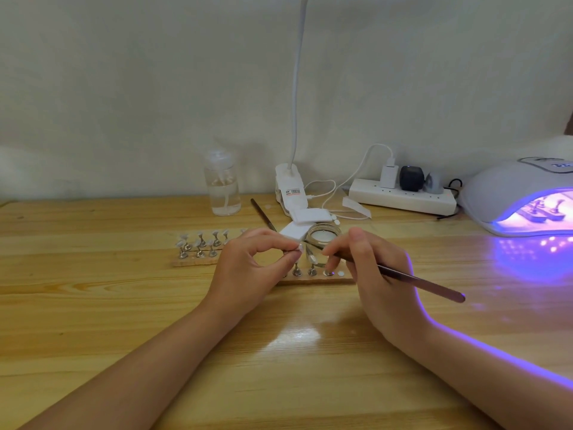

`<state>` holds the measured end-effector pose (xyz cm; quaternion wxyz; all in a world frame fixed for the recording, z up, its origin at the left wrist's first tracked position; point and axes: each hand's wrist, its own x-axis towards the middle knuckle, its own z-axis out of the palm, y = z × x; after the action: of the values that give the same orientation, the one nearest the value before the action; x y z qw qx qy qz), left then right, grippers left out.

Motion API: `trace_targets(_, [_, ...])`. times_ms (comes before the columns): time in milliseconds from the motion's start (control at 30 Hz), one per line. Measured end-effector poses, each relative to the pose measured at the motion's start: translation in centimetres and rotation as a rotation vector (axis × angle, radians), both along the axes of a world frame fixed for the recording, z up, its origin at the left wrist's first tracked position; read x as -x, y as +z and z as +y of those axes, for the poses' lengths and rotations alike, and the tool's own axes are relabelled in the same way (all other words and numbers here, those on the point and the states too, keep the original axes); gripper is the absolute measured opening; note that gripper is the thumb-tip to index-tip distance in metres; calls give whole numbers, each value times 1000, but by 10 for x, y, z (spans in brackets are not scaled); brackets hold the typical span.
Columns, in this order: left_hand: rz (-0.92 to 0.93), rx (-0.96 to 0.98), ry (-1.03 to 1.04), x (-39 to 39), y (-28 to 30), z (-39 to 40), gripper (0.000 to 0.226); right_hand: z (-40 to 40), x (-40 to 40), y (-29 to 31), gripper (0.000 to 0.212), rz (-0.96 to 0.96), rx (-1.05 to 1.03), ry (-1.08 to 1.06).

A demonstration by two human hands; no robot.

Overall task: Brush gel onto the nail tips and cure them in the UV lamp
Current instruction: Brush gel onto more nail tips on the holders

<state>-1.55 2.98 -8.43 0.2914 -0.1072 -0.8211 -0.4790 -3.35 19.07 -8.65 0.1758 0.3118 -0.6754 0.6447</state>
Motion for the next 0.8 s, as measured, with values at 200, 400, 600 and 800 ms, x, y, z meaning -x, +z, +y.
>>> trace_targets(200, [2, -4, -1, 2, -1, -1, 21, -1, -1, -1, 39, -22, -3, 29])
trace_targets(400, [12, -1, 0, 3, -2, -1, 21, 0, 0, 0, 38, -30, 55, 11])
trace_targets(600, [15, -6, 2, 3, -3, -1, 23, -1, -1, -1, 40, -26, -16, 49])
trace_targets(800, [15, 13, 6, 3, -2, -2, 22, 0, -1, -1, 43, -12, 27, 28])
